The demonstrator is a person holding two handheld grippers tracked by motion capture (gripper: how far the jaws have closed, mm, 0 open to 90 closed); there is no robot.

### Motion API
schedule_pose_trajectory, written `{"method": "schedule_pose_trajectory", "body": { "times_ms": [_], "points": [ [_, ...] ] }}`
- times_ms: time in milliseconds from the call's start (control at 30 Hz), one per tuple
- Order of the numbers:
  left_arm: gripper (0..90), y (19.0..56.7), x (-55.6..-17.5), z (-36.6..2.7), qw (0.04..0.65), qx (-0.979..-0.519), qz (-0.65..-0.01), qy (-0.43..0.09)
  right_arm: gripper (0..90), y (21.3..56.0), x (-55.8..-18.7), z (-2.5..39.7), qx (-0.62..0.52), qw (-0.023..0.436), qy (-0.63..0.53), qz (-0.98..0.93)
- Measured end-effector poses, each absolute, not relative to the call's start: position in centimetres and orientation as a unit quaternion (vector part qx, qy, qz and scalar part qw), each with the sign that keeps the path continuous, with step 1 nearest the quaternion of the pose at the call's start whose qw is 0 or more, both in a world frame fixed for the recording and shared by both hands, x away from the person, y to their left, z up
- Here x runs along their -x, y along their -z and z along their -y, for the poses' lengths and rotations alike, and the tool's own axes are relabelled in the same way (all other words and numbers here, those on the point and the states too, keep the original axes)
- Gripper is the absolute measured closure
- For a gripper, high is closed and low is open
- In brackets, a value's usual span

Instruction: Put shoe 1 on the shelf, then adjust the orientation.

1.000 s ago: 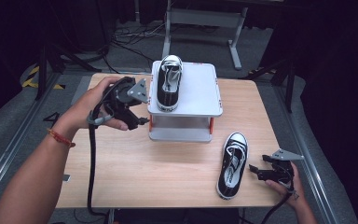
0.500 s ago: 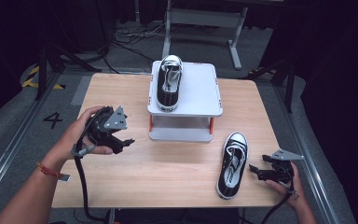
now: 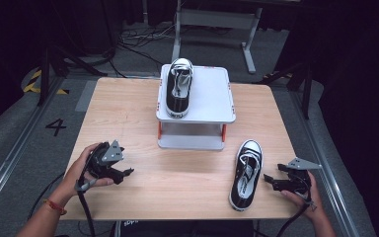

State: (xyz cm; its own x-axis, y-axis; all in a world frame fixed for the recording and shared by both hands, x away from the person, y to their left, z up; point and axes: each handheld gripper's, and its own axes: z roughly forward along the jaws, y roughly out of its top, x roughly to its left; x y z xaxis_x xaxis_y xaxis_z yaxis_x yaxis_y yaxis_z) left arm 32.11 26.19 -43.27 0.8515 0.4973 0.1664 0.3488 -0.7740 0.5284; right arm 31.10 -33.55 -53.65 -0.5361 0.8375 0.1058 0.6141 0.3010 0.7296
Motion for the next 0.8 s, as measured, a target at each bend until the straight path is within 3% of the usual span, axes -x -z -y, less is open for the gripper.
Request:
{"method": "schedule_pose_trajectory", "body": {
  "times_ms": [267, 500, 800],
  "points": [
    [22.0, 47.1, -30.3, -27.6, 0.255, -0.927, -0.249, -0.117, 22.6, 53.2, -30.9, 33.3, -0.441, 0.145, -0.364, -0.808],
    [22.3, 47.9, -29.9, -28.9, 0.303, -0.902, -0.289, -0.100, 23.6, 51.9, -30.0, 33.1, -0.425, 0.147, -0.371, -0.812],
    [19.6, 48.1, -29.9, -29.0, 0.307, -0.896, -0.307, -0.096, 24.7, 49.7, -28.8, 31.7, -0.384, 0.146, -0.379, -0.829]
  ]
}}
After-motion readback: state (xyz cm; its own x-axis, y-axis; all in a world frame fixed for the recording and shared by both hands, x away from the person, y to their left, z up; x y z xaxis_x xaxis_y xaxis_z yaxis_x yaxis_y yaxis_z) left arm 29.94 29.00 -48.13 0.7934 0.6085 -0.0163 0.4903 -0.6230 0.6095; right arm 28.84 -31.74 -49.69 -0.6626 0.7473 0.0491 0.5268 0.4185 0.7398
